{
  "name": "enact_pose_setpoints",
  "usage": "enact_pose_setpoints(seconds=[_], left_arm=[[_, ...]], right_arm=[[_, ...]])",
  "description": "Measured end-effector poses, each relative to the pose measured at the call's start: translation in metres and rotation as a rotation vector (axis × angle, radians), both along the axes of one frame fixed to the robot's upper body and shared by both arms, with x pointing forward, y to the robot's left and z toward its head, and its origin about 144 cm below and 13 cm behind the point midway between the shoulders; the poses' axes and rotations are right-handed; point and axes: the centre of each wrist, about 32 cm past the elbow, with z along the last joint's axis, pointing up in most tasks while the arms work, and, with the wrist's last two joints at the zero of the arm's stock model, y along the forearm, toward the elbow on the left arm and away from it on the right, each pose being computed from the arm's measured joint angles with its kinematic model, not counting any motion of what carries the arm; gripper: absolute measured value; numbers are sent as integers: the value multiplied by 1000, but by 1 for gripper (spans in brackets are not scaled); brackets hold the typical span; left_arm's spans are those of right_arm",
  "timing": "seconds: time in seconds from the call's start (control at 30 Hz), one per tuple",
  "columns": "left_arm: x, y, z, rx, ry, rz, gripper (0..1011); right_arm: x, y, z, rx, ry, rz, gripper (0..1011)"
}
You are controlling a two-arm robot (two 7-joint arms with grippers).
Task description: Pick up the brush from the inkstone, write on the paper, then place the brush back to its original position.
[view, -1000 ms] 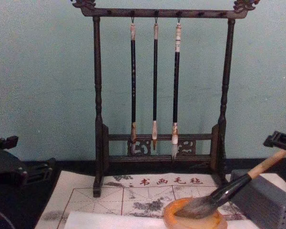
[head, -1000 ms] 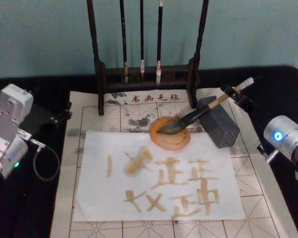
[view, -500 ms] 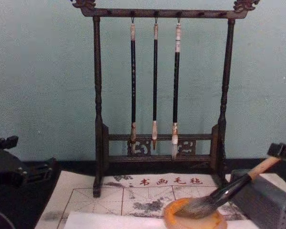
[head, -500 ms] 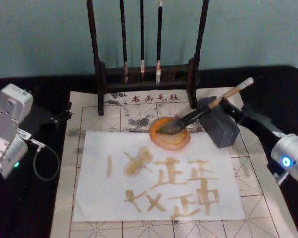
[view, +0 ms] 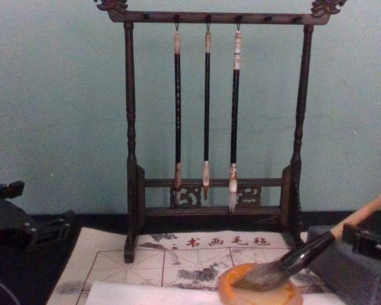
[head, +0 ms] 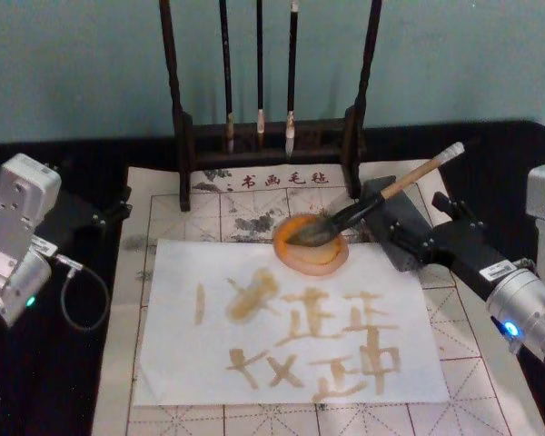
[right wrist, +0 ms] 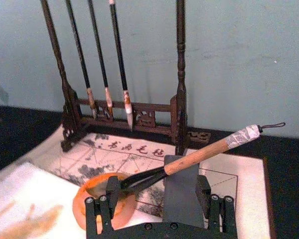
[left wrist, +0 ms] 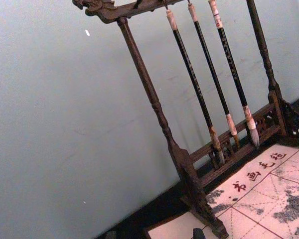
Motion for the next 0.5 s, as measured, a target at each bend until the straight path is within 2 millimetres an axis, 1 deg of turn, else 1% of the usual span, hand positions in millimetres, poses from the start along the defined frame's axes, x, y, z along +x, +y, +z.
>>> enact_pose_setpoints(seconds=[0.3, 0.5], left_arm=[[0, 0, 0, 0, 0, 0, 1001], [0, 0, 0, 0, 0, 0, 1001]], right_arm=[[1, 2, -8, -124, -42, -17, 1000], [1, 3, -9, -135, -42, -24, 1000]])
